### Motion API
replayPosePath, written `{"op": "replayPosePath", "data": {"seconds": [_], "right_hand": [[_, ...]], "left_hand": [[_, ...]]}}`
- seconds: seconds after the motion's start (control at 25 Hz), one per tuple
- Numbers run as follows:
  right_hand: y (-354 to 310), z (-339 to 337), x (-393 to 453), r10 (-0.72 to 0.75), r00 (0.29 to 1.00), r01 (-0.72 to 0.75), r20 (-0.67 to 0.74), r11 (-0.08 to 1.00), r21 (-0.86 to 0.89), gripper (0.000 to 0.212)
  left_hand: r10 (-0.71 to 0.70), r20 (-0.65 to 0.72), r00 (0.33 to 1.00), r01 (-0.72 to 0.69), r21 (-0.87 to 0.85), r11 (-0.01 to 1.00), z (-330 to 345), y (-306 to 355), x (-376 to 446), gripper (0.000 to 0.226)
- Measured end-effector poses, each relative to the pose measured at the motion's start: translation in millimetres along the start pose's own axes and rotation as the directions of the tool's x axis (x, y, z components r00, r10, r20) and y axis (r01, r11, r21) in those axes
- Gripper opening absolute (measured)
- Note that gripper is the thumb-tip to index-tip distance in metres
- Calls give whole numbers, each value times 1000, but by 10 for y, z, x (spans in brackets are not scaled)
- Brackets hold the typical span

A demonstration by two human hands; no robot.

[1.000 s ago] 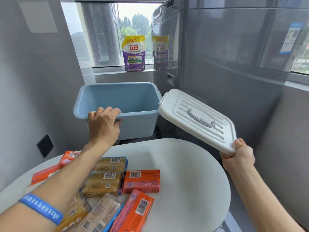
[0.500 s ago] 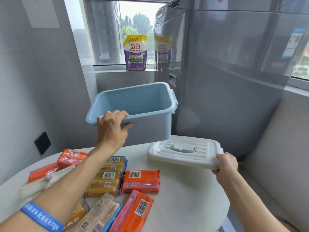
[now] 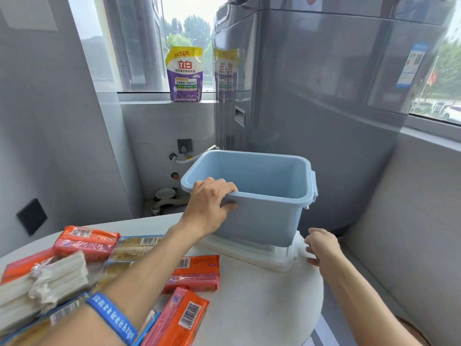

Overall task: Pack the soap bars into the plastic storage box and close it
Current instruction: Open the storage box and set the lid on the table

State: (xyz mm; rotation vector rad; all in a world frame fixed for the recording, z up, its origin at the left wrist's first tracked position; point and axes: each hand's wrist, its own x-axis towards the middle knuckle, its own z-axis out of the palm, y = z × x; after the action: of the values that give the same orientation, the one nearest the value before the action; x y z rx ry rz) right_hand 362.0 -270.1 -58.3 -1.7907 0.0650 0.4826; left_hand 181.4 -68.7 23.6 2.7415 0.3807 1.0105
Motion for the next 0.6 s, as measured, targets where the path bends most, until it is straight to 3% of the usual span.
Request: {"op": "replayPosePath", "data": {"seconds": [0.16, 0.24, 0.28, 0.32, 0.36, 0.4, 0.44, 0.48, 0.52, 0.6], "right_hand": [[20, 86, -24, -22, 992, 33, 126, 996, -87, 44], [25, 125, -13, -42, 987, 60, 156, 991, -116, 45], [23, 132, -3, -51, 987, 69, 155, 991, -115, 45], [30, 139, 6, -57, 987, 73, 149, 992, -103, 43], [35, 140, 14, -61, 989, 73, 137, 993, -87, 37], [44, 145, 21, -65, 990, 75, 124, 995, -72, 31], [53, 156, 19, -71, 991, 79, 117, 994, -70, 27], [61, 171, 12, -82, 990, 92, 116, 992, -81, 24], [73, 186, -8, -94, 989, 106, 116, 990, -95, 23], [69, 224, -56, -117, 987, 131, 114, 984, -124, 23]], "left_hand": [[62, 105, 993, -61, -5, 998, 95, -33, -41, 24], [47, -25, 999, -51, -156, 986, 73, -102, -100, 38], [-66, -141, 988, 25, -272, 962, 63, -150, -134, 43], [-268, -227, 936, 156, -416, 896, 68, -220, -181, 45], [-514, -209, 832, 323, -570, 755, 75, -276, -231, 45], [-699, -68, 712, 485, -672, 559, 110, -337, -278, 45], [-774, 132, 619, 613, -698, 370, 176, -385, -358, 45], [-763, 304, 571, 698, -668, 257, 257, -415, -460, 46], [-717, 418, 558, 745, -632, 212, 335, -443, -554, 50], [-682, 455, 573, 754, -618, 222, 363, -439, -621, 52]]}}
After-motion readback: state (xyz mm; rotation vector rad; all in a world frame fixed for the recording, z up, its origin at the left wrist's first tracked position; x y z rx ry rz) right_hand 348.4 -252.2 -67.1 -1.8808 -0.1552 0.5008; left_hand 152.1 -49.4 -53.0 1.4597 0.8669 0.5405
